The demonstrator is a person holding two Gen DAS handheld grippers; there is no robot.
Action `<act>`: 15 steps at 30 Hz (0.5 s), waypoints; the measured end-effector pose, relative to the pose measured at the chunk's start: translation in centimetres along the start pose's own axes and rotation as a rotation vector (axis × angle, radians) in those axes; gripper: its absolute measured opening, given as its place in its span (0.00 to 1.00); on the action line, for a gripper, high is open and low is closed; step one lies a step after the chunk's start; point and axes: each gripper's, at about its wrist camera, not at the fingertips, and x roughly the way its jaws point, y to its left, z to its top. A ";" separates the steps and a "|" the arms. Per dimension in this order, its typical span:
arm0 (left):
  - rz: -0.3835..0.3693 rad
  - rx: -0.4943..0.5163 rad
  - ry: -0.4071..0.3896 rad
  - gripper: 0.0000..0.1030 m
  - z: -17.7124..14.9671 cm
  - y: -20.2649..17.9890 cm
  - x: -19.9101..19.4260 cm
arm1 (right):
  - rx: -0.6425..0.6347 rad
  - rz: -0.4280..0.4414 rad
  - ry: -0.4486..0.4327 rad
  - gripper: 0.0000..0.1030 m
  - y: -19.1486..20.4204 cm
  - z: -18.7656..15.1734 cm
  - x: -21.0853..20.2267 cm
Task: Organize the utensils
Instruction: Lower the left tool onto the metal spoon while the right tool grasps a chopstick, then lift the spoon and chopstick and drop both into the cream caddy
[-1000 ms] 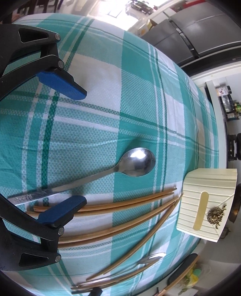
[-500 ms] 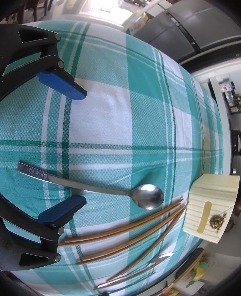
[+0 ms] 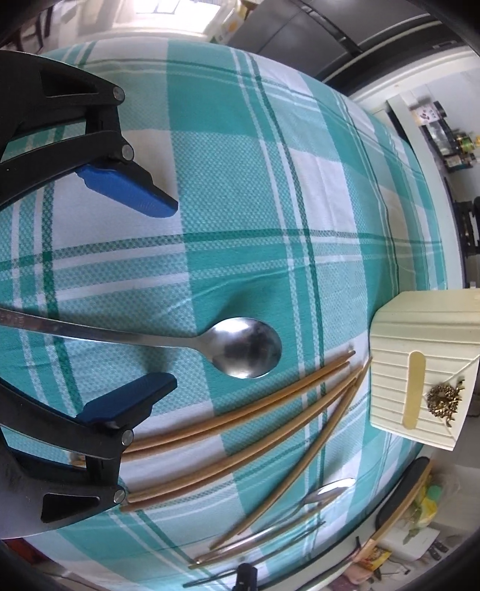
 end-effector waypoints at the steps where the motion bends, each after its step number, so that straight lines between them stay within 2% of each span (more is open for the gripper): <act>1: 0.005 0.011 0.001 0.84 0.4 -0.3 0.2 | 0.001 0.003 0.004 0.37 -0.1 0.4 0.1; 4: 0.013 0.046 -0.003 0.84 1.4 -1.1 0.6 | -0.016 0.004 0.021 0.37 -0.3 1.7 0.6; 6: 0.006 0.059 0.003 0.81 2.1 -1.4 0.8 | -0.027 0.002 0.037 0.37 -0.5 2.6 1.0; 9: -0.032 0.064 0.017 0.68 2.7 -1.6 1.0 | -0.048 0.000 0.043 0.36 -0.2 4.4 1.6; 12: -0.072 0.076 0.015 0.46 3.1 -1.9 0.9 | -0.052 -0.001 0.034 0.36 0.4 6.7 2.5; 13: -0.070 0.085 0.008 0.35 3.2 -2.0 0.8 | -0.045 -0.001 0.026 0.33 0.5 7.5 2.8; 14: -0.068 0.090 0.008 0.35 3.4 -2.1 0.9 | -0.036 -0.003 0.027 0.19 0.6 8.3 3.2; 15: -0.070 0.089 0.002 0.35 3.5 -2.1 0.9 | -0.027 -0.019 0.017 0.13 0.6 9.0 3.5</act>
